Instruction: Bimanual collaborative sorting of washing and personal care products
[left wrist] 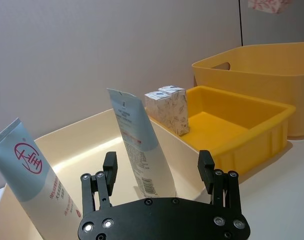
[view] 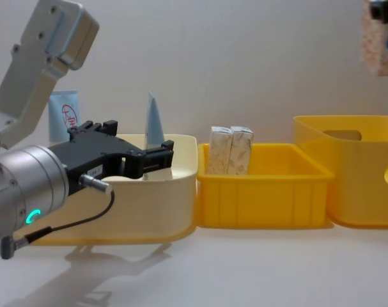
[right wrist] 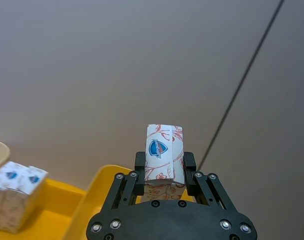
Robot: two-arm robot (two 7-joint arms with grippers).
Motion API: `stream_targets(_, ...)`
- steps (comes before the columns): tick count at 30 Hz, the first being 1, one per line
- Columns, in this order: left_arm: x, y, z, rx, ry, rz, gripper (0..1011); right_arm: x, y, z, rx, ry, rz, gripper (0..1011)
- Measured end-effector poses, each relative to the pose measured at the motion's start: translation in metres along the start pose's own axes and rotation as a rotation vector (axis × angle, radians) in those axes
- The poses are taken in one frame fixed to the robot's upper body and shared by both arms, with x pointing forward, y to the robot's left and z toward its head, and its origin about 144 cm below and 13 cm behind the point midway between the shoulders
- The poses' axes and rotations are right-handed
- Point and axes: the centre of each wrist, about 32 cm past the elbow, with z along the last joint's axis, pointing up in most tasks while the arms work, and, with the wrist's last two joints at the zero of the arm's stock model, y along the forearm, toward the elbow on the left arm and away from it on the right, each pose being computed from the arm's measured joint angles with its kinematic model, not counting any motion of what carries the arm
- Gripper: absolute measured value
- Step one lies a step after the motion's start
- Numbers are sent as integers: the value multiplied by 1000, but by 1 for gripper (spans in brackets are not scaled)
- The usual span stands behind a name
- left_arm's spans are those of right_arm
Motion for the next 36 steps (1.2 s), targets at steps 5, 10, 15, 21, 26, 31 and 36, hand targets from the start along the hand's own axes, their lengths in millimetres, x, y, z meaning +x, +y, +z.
stream_targets(5,0,0,0,0,0,0,1003,13,2,-7,-40,6,-31,434)
stream_targets(10,0,0,0,0,0,0,1003,21,6,-10,-72,35,-45,434)
stream_targets(15,0,0,0,0,0,0,1004,23,13,-13,-105,89,-29,434)
stream_targets(21,0,0,0,0,0,0,1003,19,23,-13,-136,168,9,434)
stream_targets(26,0,0,0,0,0,0,1003,12,33,-13,-164,229,48,434)
stream_targets(31,0,0,0,0,0,0,1002,6,42,-12,-189,280,85,450)
stream_targets(36,0,0,0,0,0,0,1003,2,47,-11,-203,310,107,584)
